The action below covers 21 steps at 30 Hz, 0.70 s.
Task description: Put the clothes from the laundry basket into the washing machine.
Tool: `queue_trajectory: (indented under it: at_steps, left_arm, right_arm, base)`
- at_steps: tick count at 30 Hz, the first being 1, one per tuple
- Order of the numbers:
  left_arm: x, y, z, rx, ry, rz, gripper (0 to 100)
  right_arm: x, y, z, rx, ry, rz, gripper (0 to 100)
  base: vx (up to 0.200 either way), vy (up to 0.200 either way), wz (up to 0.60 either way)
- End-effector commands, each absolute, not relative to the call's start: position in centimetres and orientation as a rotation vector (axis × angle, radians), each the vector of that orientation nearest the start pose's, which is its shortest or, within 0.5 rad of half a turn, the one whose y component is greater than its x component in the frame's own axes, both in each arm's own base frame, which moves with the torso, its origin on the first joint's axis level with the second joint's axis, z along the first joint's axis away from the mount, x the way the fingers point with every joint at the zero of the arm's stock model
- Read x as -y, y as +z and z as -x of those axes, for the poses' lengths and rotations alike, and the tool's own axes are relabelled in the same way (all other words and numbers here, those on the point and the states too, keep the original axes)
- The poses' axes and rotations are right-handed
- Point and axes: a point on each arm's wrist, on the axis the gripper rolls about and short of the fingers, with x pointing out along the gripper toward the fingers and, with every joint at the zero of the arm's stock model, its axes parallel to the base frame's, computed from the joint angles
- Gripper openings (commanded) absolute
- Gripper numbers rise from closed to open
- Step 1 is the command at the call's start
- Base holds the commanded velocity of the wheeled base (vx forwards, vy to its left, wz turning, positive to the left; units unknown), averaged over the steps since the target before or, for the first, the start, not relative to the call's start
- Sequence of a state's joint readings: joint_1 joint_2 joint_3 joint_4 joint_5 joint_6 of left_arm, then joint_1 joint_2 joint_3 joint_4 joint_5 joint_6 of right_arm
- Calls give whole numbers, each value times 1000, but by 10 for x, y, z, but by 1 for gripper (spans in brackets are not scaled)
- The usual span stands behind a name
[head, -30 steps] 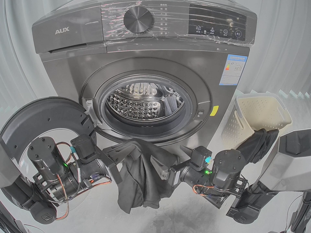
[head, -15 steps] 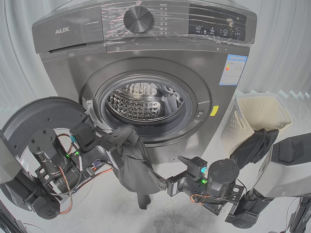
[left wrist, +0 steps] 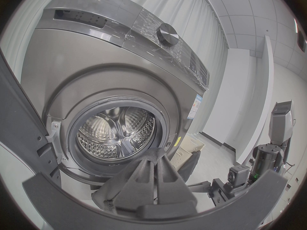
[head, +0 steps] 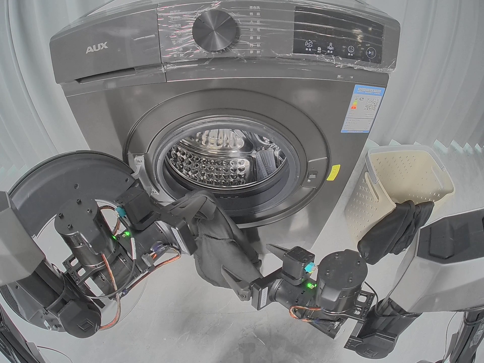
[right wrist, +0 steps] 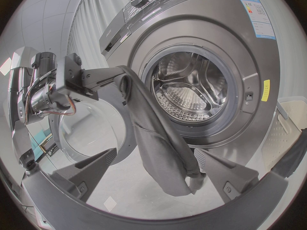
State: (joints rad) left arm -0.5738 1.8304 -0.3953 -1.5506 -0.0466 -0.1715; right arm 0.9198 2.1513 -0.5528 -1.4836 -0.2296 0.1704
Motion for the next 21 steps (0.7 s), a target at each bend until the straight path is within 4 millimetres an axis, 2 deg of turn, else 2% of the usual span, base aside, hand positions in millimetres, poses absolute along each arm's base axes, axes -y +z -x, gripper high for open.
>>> queue_trajectory:
  at_steps: [1, 6, 10, 12, 21]
  left_arm:
    - [153, 135, -235, 49, -621, 194, 0]
    - [153, 136, -235, 50, -621, 196, 0]
    - [153, 136, -235, 49, -623, 205, 0]
    - [153, 136, -235, 48, -623, 207, 0]
    - [153, 136, -234, 47, -623, 207, 0]
  right_arm:
    - [-270, 59, -206, -161, 695, -97, 100]
    - [-277, 48, -205, -181, 708, -83, 100]
    - [-288, 50, -221, -136, 696, -113, 100]
    - [-294, 54, -236, -97, 679, -137, 100]
    - [-302, 62, -258, -32, 684, -158, 100]
  base:
    - [0, 0, 0]
    - [0, 0, 0]
    - [0, 0, 0]
    - [0, 0, 0]
    - [0, 0, 0]
